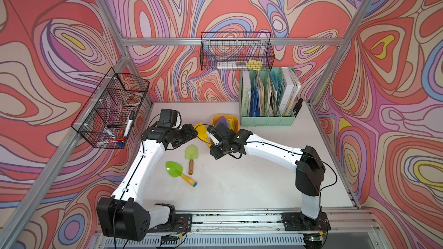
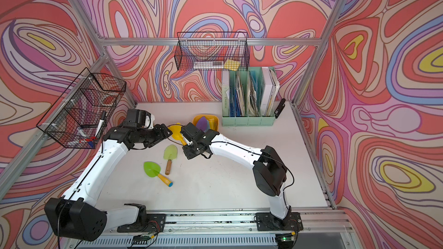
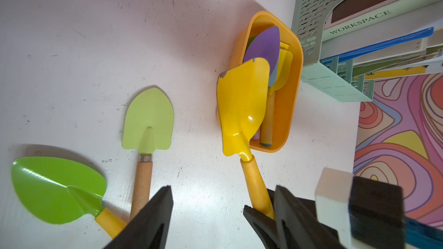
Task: Put the shovel into the storage box
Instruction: Pick up the shovel from the center of the board.
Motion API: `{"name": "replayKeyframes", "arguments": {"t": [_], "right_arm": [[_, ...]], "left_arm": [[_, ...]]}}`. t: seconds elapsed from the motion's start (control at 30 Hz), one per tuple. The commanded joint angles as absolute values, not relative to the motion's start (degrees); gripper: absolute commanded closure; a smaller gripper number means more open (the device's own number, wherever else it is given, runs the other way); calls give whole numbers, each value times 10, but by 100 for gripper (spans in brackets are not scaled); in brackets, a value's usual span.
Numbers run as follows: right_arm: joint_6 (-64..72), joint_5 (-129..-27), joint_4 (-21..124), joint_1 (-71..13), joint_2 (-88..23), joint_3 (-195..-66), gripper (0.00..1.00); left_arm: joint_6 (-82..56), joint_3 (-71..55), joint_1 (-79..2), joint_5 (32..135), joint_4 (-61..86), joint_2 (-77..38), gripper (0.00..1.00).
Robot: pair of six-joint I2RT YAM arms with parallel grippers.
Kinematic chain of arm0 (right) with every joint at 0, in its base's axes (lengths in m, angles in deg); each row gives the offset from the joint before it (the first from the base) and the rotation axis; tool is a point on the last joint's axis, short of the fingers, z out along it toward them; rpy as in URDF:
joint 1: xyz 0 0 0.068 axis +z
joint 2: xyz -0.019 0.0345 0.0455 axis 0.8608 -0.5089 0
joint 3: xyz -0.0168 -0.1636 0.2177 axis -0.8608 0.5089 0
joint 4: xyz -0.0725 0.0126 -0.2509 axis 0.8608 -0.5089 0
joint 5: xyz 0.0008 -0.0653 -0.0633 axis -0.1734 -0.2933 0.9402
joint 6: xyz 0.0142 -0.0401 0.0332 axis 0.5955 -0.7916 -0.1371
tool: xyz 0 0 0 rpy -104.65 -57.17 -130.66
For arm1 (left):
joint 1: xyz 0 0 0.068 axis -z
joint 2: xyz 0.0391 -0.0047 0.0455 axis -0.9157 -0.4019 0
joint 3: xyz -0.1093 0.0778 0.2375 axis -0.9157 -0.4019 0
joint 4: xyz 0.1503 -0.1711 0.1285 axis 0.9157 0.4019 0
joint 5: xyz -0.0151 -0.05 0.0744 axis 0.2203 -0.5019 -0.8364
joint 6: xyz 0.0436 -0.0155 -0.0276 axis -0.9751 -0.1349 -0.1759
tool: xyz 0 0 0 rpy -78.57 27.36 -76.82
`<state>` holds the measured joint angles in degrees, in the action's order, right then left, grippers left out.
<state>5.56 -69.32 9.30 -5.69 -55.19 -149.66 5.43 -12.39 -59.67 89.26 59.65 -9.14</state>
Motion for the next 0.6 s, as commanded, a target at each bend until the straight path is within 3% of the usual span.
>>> {"name": "replayKeyframes", "arguments": {"t": [0.0, 0.3, 0.43, 0.57], "right_arm": [[83, -714, 100, -56, -521, -1515, 100], [93, -742, 107, -55, -506, -1517, 100], [96, -749, 109, -56, -504, -1516, 100], [97, -749, 110, -55, -503, -1516, 100]], "left_arm": [[74, -148, -601, 908, 515, -94, 31], [96, -178, -601, 903, 426, -111, 43], [109, -183, -601, 905, 402, -120, 66], [111, -183, -601, 907, 400, -124, 78]]}}
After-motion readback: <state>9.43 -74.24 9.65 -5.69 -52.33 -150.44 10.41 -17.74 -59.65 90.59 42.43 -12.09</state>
